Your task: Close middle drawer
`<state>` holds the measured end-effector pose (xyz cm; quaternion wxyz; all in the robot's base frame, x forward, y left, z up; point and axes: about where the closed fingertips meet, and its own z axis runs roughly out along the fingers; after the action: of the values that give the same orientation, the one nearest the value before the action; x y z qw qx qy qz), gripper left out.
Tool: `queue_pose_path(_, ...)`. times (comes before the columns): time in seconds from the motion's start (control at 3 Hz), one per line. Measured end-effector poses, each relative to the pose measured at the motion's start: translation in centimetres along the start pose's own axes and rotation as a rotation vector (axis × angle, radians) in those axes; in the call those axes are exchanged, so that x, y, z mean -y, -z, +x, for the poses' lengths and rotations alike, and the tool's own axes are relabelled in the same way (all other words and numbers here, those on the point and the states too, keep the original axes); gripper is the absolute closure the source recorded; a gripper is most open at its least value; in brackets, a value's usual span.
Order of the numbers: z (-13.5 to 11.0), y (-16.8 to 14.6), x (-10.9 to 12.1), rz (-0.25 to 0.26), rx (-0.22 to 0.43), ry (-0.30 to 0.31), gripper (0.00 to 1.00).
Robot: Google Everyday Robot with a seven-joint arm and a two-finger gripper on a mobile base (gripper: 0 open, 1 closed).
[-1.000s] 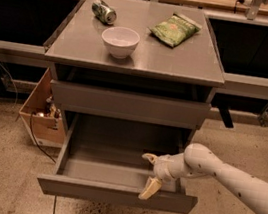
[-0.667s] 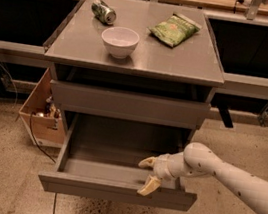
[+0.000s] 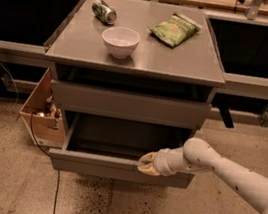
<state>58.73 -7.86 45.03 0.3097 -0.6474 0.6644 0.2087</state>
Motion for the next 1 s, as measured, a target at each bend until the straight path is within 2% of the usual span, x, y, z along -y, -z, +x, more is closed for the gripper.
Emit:
queue_pose_path(0.33, -0.6, -0.5, 2.0, 0.016, 0.005, 0.004, 0.47)
queue_pose_path(0.67, -1.6, -0.7, 3.0, 0.024, 0.011, 0.023, 0.17)
queue_pose_path(1.0, -1.6, -0.7, 3.0, 0.025, 0.011, 0.023, 0.00)
